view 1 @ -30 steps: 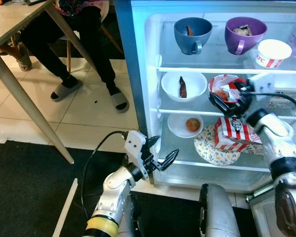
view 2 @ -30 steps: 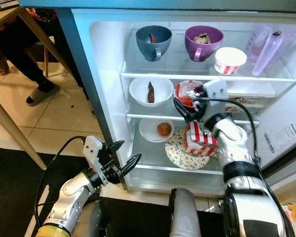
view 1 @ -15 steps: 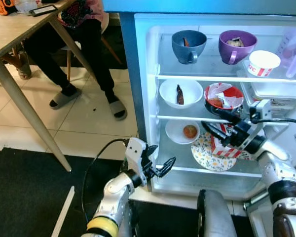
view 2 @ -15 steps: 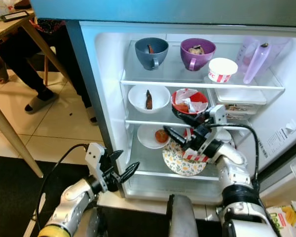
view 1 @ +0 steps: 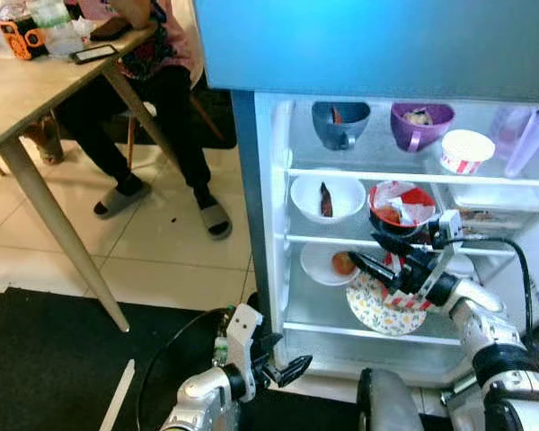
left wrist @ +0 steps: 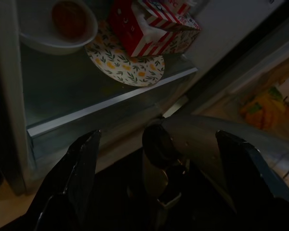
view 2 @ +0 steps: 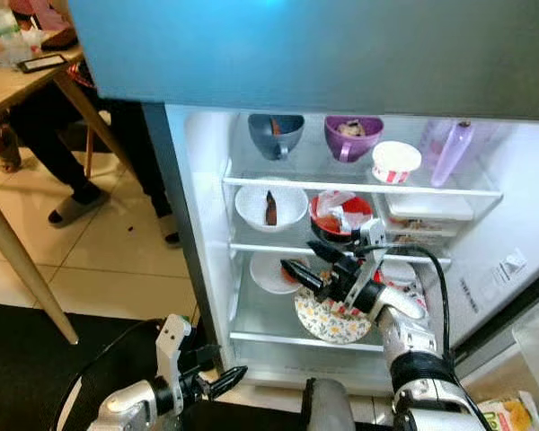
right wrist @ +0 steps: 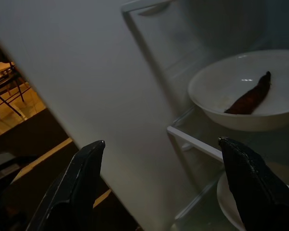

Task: Restocking fridge

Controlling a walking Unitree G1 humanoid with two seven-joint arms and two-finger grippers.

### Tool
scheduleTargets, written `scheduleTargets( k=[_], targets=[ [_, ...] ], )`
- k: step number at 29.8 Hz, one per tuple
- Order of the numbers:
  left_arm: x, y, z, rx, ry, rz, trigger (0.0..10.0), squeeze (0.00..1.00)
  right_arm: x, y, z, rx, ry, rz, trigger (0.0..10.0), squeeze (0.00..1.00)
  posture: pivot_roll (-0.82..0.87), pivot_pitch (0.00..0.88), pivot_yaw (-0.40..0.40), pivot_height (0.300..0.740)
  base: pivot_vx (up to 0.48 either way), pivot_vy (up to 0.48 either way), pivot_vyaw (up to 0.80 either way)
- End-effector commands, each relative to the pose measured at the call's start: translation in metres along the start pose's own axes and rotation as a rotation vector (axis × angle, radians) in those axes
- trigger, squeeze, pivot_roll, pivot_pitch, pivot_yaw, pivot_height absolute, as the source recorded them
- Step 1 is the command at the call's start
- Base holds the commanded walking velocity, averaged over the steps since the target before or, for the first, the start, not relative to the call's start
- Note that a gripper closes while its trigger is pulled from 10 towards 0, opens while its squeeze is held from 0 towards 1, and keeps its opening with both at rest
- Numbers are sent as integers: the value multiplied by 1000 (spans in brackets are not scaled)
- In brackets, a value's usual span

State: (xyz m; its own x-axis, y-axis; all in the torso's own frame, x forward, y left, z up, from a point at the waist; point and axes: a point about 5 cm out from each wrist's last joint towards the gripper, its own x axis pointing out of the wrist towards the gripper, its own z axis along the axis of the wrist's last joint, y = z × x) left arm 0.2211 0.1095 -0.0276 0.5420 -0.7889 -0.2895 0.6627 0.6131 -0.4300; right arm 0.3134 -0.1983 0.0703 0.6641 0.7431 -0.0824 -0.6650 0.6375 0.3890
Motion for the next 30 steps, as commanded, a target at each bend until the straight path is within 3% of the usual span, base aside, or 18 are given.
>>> scheduleTargets(
  k=[1, 8, 10, 17, 21, 30],
  targets=[
    [-11, 7, -8, -15, 39, 30, 10000, 0, -5, -2, -12, 12, 54, -30, 10000, 0, -19, 0, 10, 633, 0, 0, 0],
    [-23, 11, -27, -73, 102, 95, 10000, 0, -14, -6, -26, 79, 67, -83, 10000, 0, -22, 0, 9, 653, 0, 0, 0],
    [-37, 13, -43, -148, 134, 144, 10000, 0, -24, -9, -37, 100, 97, -146, 10000, 0, -18, 0, 9, 657, 0, 0, 0],
    [-50, 13, -57, -212, 163, 176, 10000, 0, -32, -11, -41, 129, 84, -158, 10000, 0, -21, 0, 11, 657, 0, 0, 0],
    [-63, 8, -76, -311, 194, 208, 10000, 0, -45, -10, -53, 228, 77, -135, 10000, 0, -25, 0, 11, 657, 0, 0, 0],
    [-70, 3, -88, -348, 230, 221, 10000, 0, -58, -5, -71, 331, 87, -113, 10000, 0, -24, 0, 16, 667, 0, 0, 0]
  ],
)
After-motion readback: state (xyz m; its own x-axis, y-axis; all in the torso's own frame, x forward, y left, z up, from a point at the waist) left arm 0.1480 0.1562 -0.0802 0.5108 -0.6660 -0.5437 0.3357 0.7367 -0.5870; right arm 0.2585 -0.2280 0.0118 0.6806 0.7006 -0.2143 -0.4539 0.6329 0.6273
